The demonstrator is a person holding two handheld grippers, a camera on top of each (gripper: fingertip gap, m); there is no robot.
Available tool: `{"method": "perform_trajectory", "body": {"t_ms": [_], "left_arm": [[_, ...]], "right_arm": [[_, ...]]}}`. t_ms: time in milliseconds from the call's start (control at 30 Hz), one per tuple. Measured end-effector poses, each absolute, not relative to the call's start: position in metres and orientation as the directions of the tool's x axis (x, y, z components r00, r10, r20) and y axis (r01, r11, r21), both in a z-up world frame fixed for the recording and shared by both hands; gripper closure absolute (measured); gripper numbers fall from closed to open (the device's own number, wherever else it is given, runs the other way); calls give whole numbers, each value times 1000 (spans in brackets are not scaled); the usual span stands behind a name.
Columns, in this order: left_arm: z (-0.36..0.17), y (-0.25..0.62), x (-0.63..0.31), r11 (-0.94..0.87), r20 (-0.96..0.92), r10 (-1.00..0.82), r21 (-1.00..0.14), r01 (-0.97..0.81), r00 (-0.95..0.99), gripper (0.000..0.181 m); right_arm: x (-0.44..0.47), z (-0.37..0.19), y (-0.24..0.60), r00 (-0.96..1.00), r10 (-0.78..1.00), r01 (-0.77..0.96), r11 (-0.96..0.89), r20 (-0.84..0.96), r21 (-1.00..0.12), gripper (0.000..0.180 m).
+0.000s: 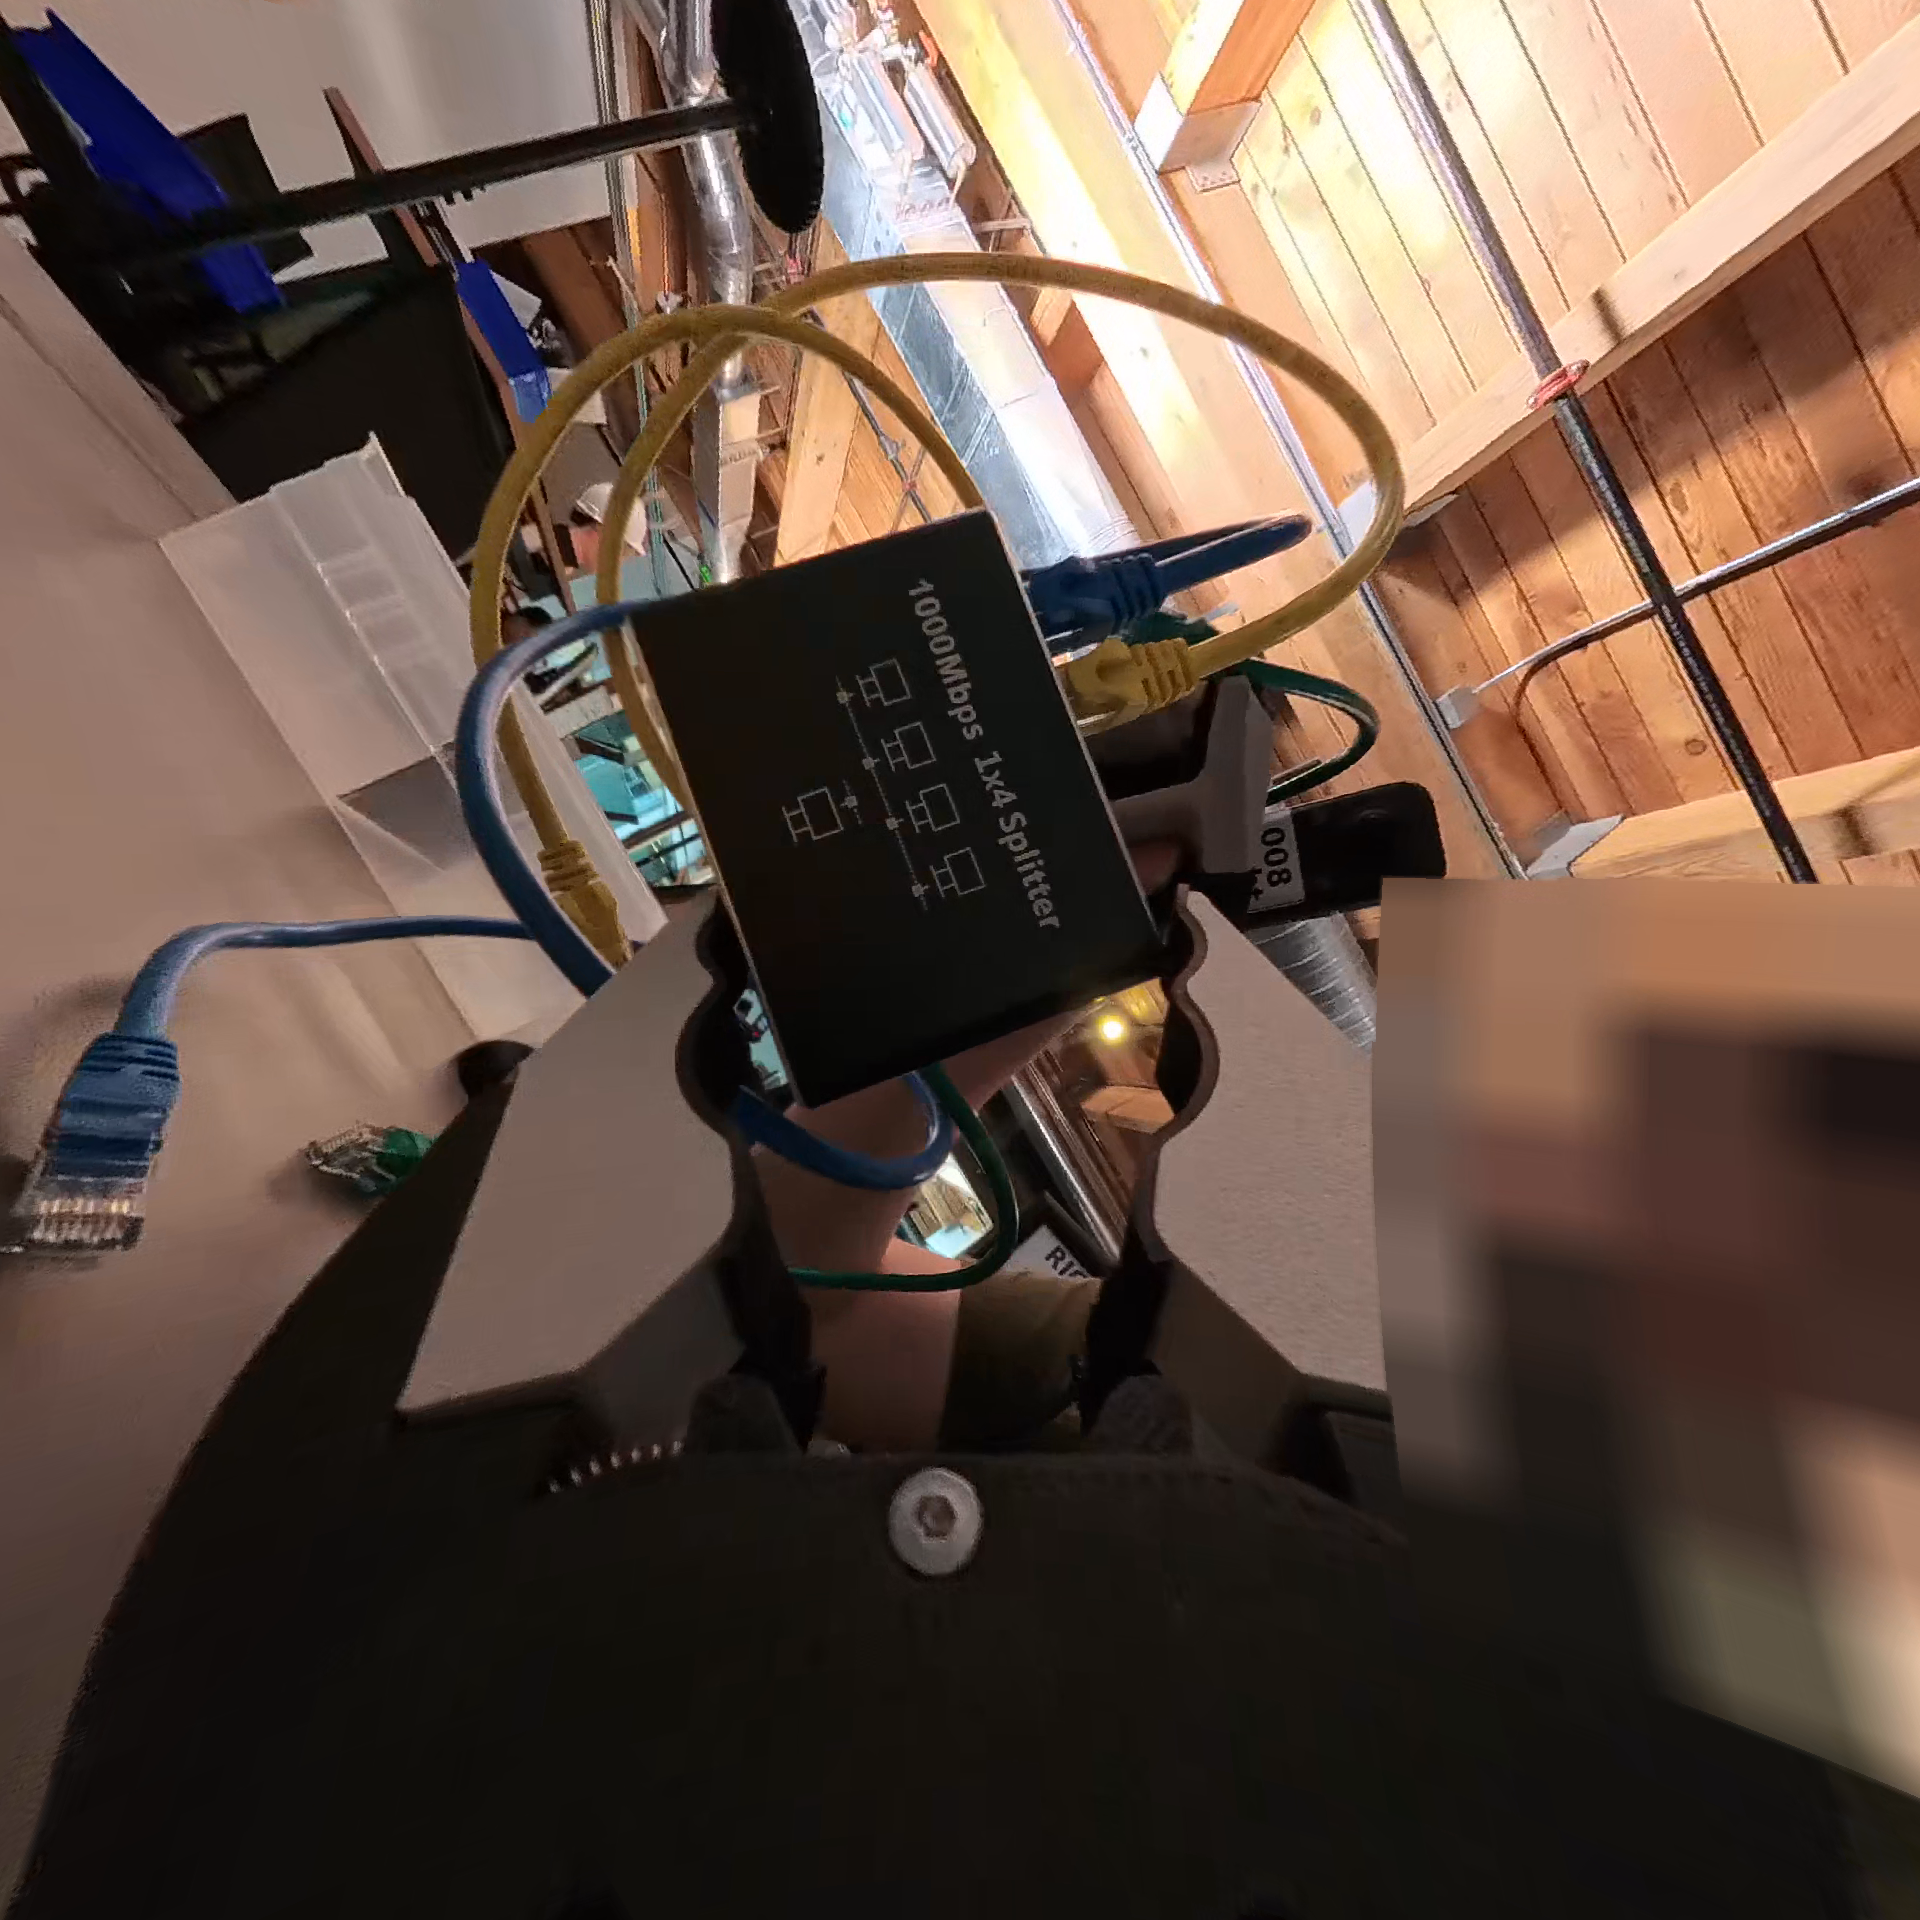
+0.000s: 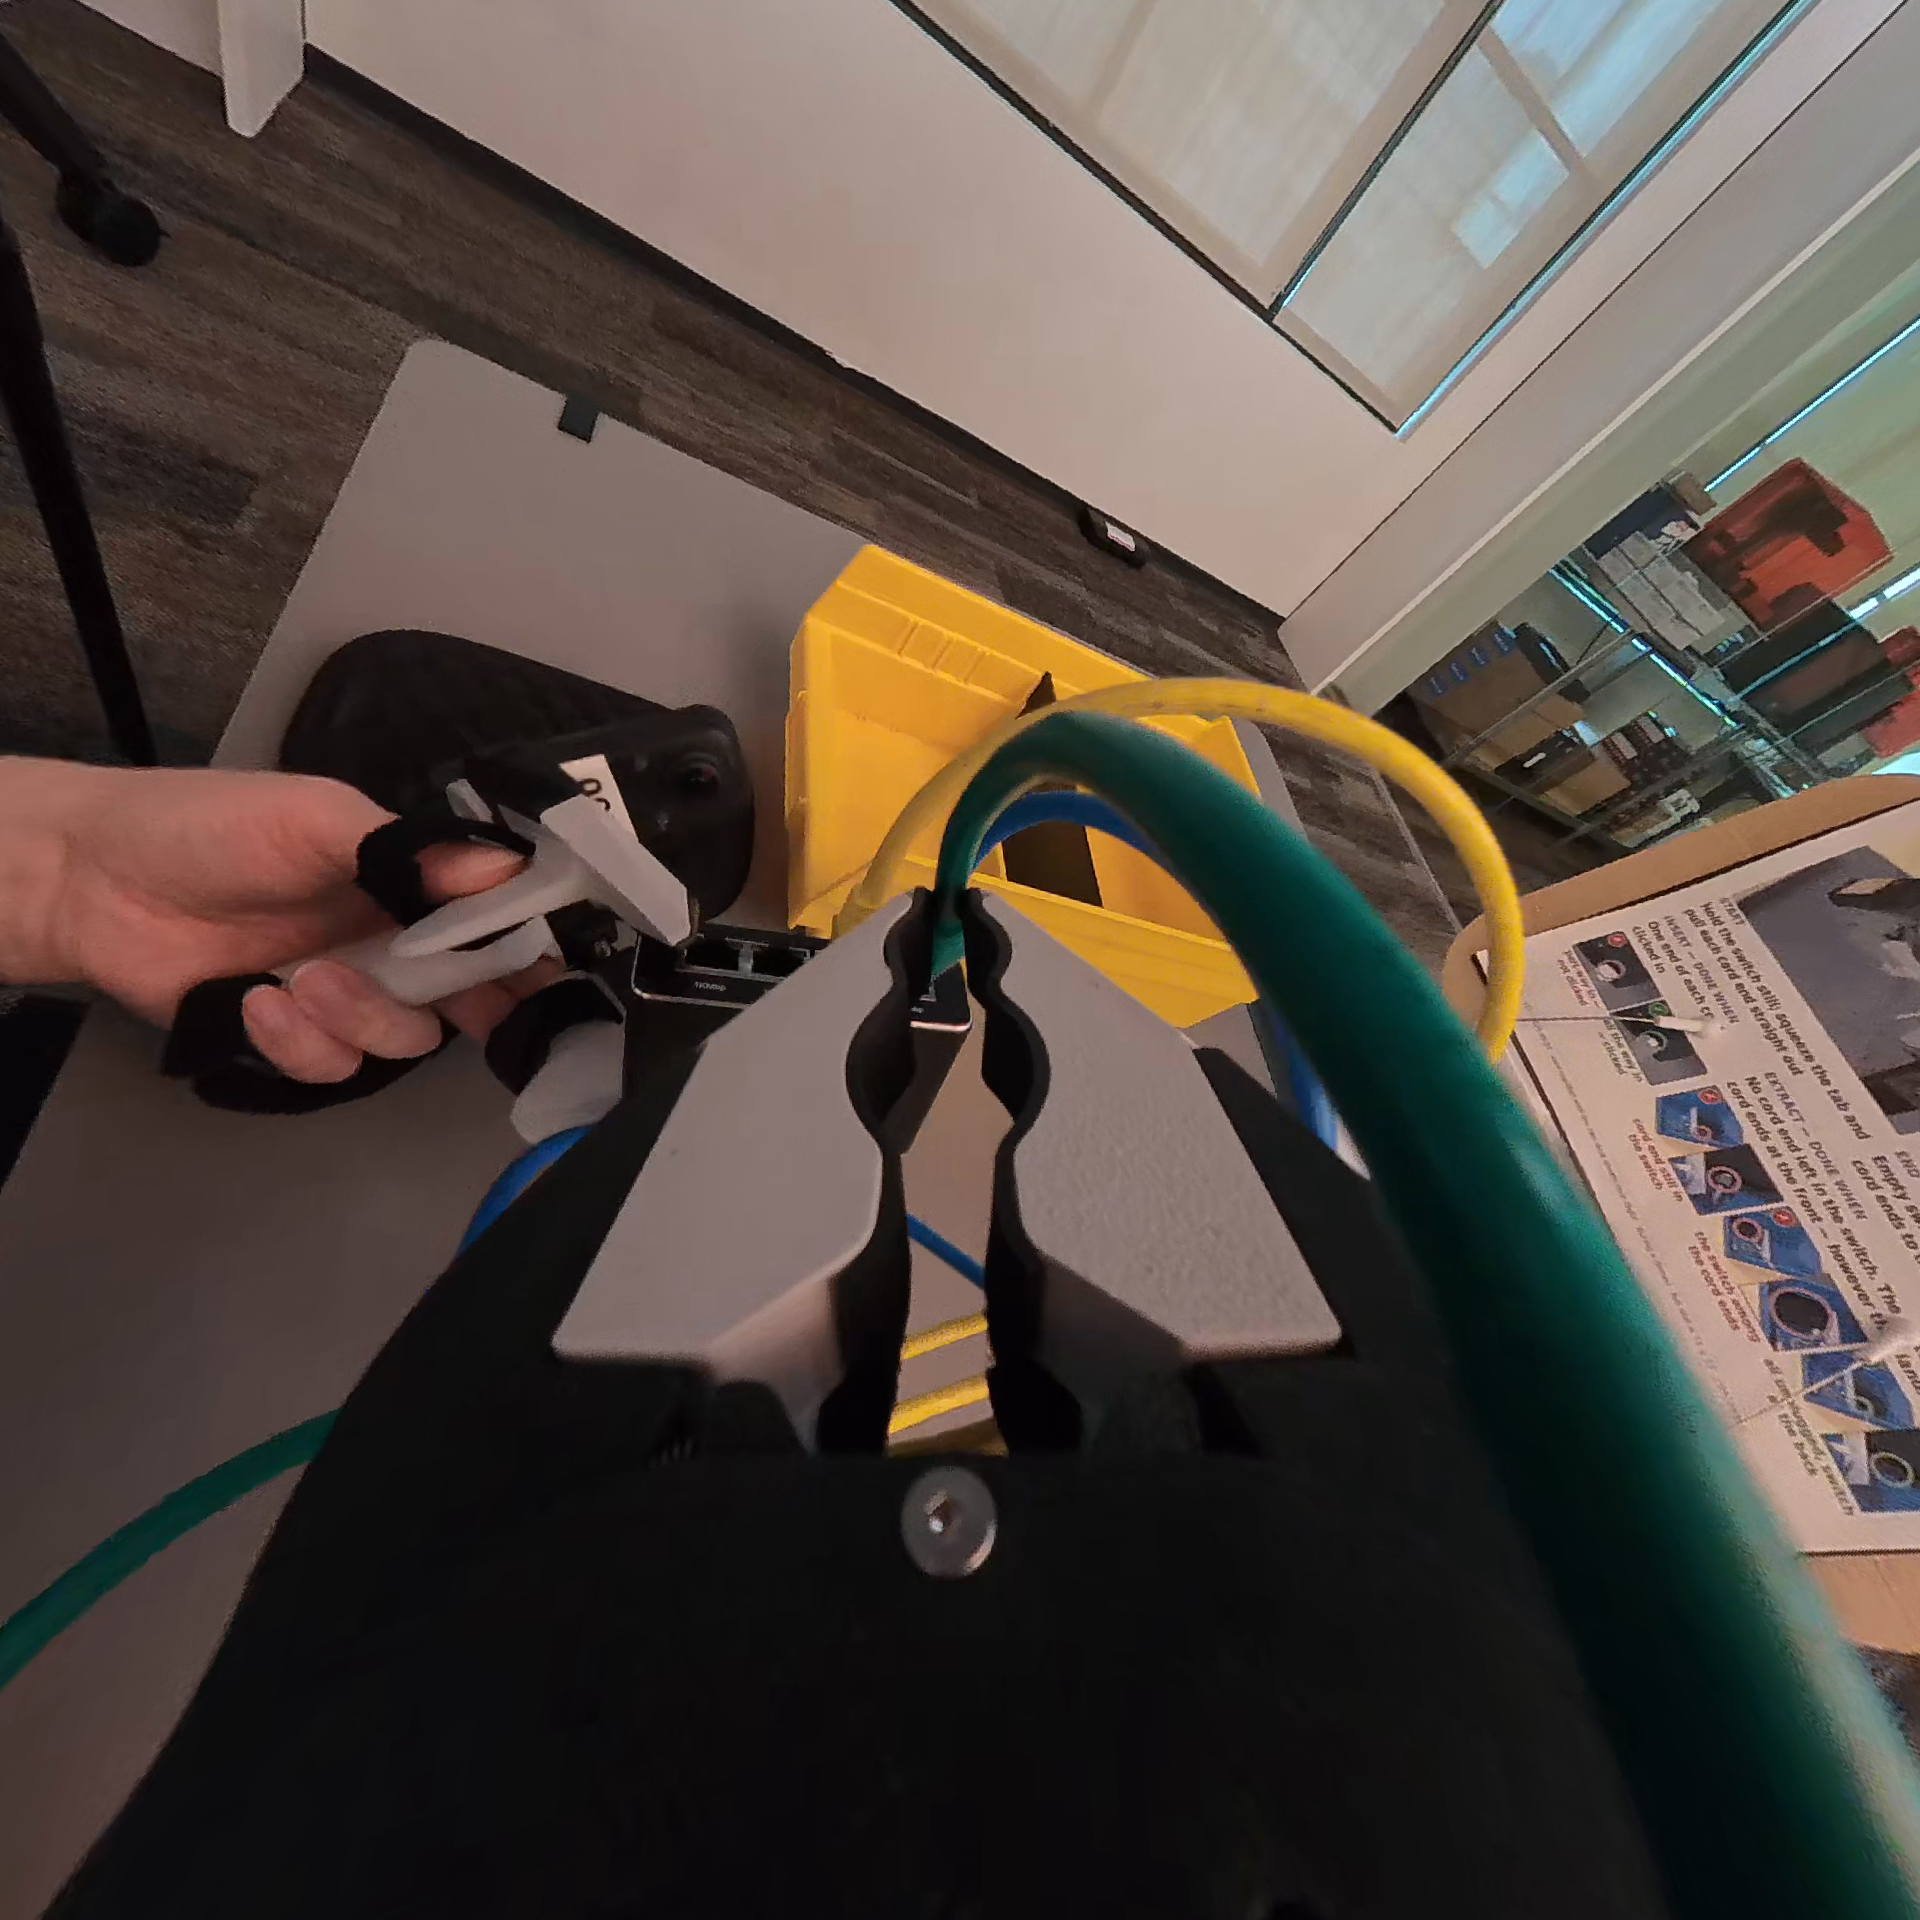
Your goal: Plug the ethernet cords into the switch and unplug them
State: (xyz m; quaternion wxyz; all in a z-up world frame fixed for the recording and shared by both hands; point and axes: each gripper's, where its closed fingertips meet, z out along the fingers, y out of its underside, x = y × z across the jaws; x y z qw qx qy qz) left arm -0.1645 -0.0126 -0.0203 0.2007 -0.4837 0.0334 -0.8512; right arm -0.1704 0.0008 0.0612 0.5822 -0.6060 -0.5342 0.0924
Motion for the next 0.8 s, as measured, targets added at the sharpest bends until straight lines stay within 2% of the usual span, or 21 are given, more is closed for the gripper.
{"method": "perform_trajectory", "body": {"t_ms": [133, 233, 467, 800], "left_arm": [[-15, -9, -167, -899, 793, -401, -243, 365, -460, 101], [-15, -6, -167, -852, 788, -477, -305, 426, -390, 101], [-3, -5, -164, -775, 760, -580, -405, 486, -292, 101], [2, 0, -165, -694, 738, -645, -458, 556, -198, 101]], "right_arm": [[-173, 71, -12, 419, 820, 442, 191, 390, -876, 176], [-178, 69, -20, 401, 858, 406, 148, 321, -902, 176], [-186, 57, -17, 391, 855, 447, 147, 340, -882, 176], [-182, 59, -19, 418, 827, 485, 147, 376, -862, 176]]}}
